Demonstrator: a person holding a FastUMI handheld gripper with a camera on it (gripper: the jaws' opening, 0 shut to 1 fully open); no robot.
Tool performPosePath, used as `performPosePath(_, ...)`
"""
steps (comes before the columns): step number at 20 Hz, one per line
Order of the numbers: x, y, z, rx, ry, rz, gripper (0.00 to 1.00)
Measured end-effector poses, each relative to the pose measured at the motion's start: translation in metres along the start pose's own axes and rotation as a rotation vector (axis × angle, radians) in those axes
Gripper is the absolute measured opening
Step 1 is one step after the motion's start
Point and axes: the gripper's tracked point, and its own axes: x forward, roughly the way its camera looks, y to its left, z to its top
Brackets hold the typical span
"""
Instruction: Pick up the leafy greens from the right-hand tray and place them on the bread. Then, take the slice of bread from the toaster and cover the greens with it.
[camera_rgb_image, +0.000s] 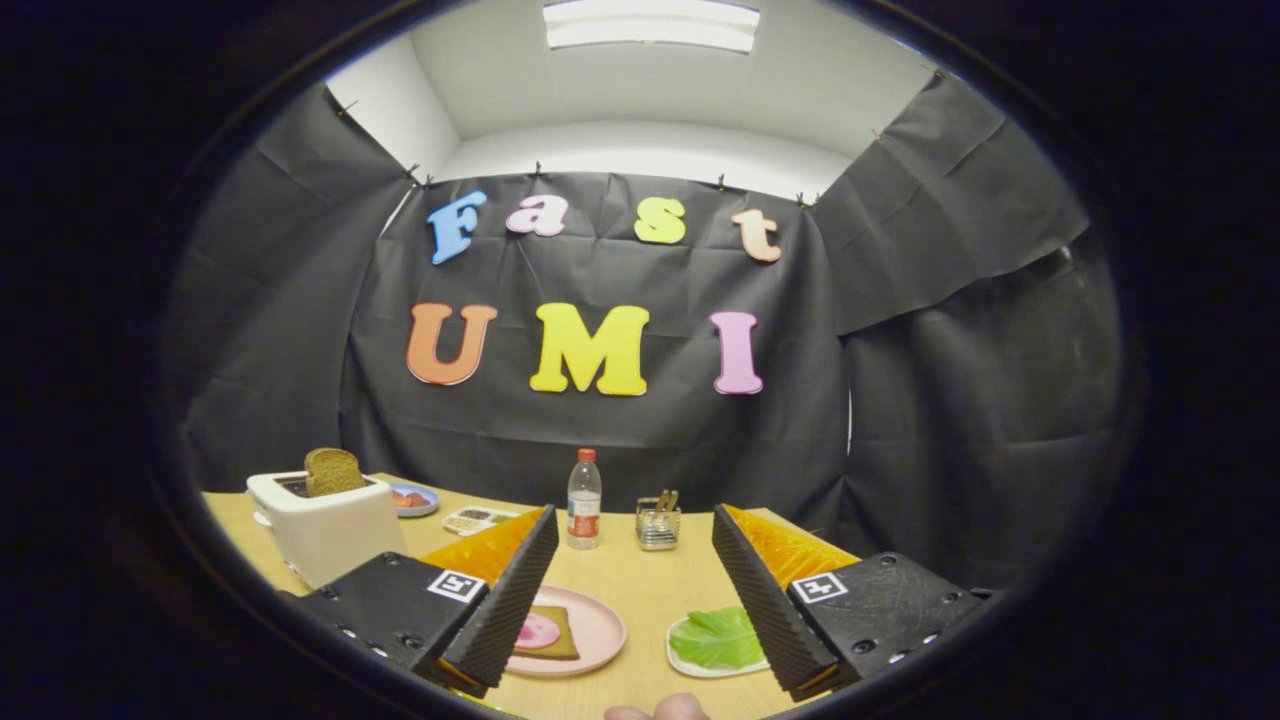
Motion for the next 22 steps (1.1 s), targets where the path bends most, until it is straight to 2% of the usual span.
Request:
performPosePath(11,0.009,-0.021,-0.015,0.007,0.059,-0.014,0.95)
performPosePath(18,0.016,-0.099,-0.036,0.101,0.162,-0.097,0.95)
performPosePath(22,0.026,-0.132,-0.069,0.177,0.288,-0.099,0.95)
